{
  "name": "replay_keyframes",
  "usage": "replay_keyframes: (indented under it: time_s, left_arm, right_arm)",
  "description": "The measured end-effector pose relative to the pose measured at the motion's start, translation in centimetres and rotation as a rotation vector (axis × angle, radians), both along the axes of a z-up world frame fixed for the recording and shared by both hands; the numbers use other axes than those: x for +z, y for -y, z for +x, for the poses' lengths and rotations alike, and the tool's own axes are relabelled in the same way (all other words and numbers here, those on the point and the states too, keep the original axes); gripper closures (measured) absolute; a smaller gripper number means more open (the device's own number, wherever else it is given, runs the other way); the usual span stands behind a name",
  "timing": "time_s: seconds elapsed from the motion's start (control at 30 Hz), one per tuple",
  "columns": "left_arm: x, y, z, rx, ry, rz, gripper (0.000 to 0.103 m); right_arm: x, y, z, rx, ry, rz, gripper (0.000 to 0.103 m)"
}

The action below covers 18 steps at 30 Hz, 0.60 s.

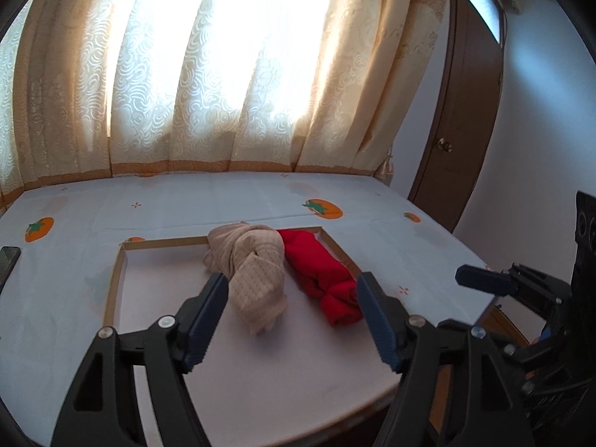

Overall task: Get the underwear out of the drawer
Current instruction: 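Open both tools to release the garments in the tray and withdraw, then lower both tools into the open drawer toward the garments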

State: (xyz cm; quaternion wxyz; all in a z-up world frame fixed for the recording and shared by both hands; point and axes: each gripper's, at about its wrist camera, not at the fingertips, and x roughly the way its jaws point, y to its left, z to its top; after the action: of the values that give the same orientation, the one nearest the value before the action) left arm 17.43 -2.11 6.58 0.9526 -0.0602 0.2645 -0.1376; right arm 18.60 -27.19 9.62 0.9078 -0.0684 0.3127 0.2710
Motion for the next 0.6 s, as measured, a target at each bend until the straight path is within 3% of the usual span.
replay_keyframes:
  time_s: [0.37, 0.6]
  left_arm:
    - [-0.1, -1.0, -6.6, -0.009, 0.052, -0.002, 0.028]
    - [-2.0, -1.6, -10.2, -0.001, 0.045, 0.016, 0.025]
  right_arm:
    - [2.7, 0.0, -6.3, 0.068, 0.073, 0.011, 0.025]
    - [1.2, 0.4, -9.1, 0.082, 0.071, 0.030, 0.024]
